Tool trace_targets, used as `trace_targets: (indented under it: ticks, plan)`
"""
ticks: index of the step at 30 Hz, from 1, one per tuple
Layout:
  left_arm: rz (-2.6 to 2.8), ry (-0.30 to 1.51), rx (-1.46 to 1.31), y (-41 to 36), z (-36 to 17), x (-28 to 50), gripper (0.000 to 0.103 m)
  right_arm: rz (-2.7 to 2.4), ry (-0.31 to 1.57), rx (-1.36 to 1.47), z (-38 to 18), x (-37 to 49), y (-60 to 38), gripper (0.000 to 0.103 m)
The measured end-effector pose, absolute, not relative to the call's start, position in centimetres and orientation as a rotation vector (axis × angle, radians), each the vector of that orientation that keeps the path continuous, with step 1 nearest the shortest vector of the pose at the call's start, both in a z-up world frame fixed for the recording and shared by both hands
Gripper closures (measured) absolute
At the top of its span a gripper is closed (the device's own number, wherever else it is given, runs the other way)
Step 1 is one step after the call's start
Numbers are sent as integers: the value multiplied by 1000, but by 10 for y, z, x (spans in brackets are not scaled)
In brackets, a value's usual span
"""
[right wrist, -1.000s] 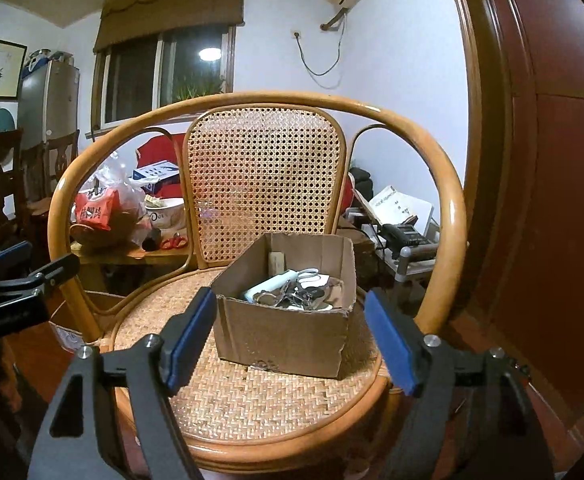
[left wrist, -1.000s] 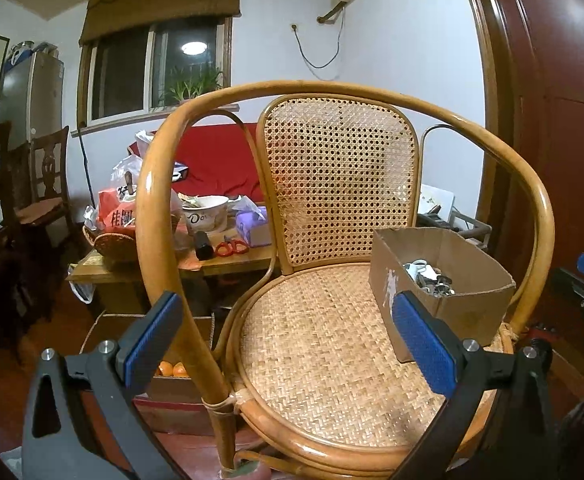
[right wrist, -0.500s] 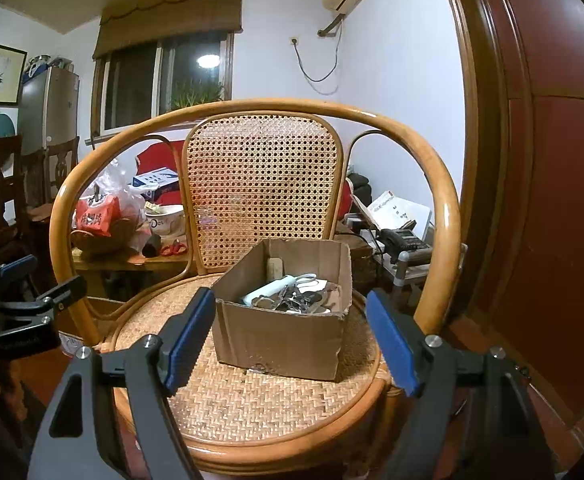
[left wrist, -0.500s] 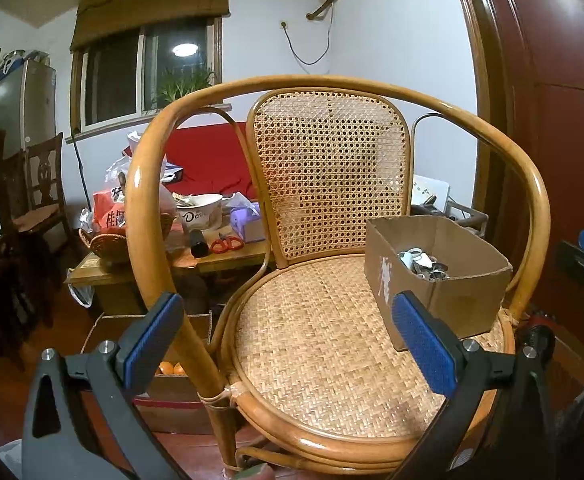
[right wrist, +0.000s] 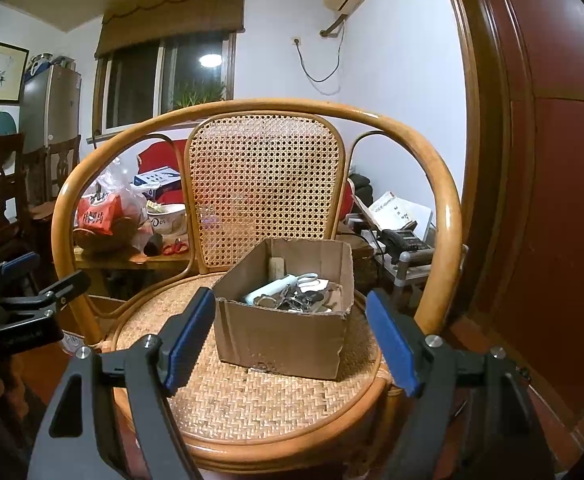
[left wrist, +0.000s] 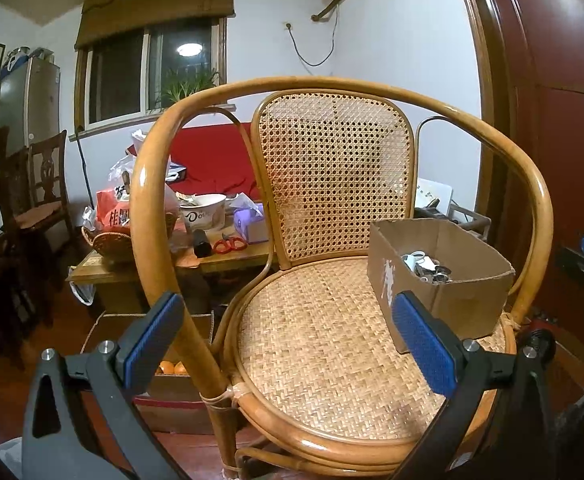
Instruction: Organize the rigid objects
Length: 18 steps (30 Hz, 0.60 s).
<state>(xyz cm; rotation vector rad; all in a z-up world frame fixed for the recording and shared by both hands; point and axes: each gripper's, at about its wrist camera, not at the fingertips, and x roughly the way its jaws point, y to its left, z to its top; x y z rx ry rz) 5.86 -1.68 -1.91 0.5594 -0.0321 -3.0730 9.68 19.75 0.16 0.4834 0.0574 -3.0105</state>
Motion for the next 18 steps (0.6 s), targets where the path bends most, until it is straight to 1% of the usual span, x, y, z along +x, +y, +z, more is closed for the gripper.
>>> trace_targets:
  ticks: [4,18]
  plan:
    - [-3074,-4,565,-19,-19,58,0,-3008,70,496,1,95,196,21]
    - [-3084,1,521,-15,-20,62,0,-2998,81,521,-1,93,193,21]
